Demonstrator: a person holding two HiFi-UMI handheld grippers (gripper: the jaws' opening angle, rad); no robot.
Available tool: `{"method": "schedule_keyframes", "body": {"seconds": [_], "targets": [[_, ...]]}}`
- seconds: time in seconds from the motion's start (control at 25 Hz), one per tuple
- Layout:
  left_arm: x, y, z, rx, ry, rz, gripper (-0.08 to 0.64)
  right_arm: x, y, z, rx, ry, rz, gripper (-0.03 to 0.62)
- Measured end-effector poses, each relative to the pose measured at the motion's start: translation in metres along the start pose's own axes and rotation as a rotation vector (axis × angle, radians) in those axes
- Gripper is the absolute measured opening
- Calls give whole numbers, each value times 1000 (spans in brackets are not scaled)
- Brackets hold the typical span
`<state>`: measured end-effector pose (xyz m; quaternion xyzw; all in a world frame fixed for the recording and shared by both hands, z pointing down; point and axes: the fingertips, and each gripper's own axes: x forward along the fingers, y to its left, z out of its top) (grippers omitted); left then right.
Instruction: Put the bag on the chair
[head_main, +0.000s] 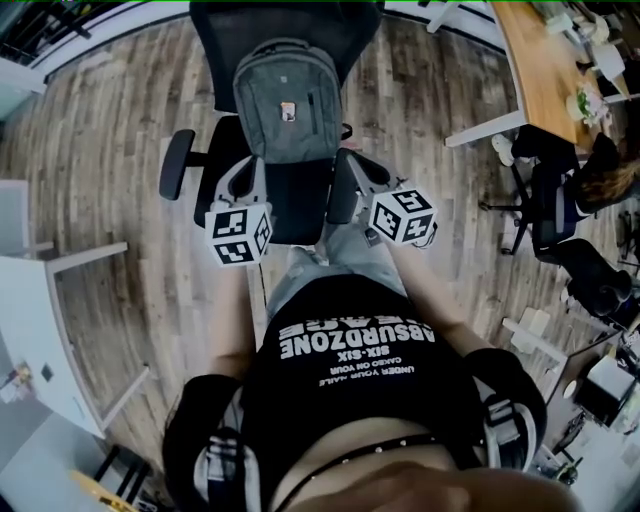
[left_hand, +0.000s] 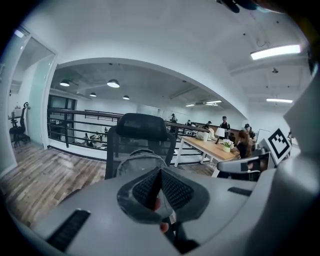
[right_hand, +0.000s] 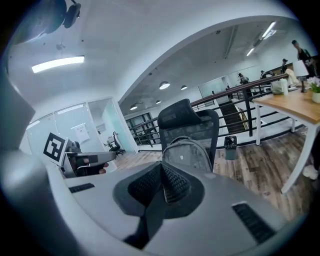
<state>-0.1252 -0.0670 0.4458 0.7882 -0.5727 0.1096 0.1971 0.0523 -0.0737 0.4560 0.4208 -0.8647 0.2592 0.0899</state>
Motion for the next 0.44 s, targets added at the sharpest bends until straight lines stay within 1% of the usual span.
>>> {"method": "schedule_keyframes", "body": {"seconds": [0.12, 0.2, 0.32, 0.44], "targets": [[-6, -2, -2, -70, -10, -13, 15, -10, 3, -7, -5, 4, -4, 15], [-12, -3, 2, -94, -26, -26, 15, -15, 6, -12, -9, 10, -6, 15], [-15, -8, 6, -86, -32, -39, 15, -17, 3, -21, -10, 34, -15, 14], [-14, -12, 6, -68, -18, -46, 15, -18, -2, -32, -5, 63, -29, 15]]}}
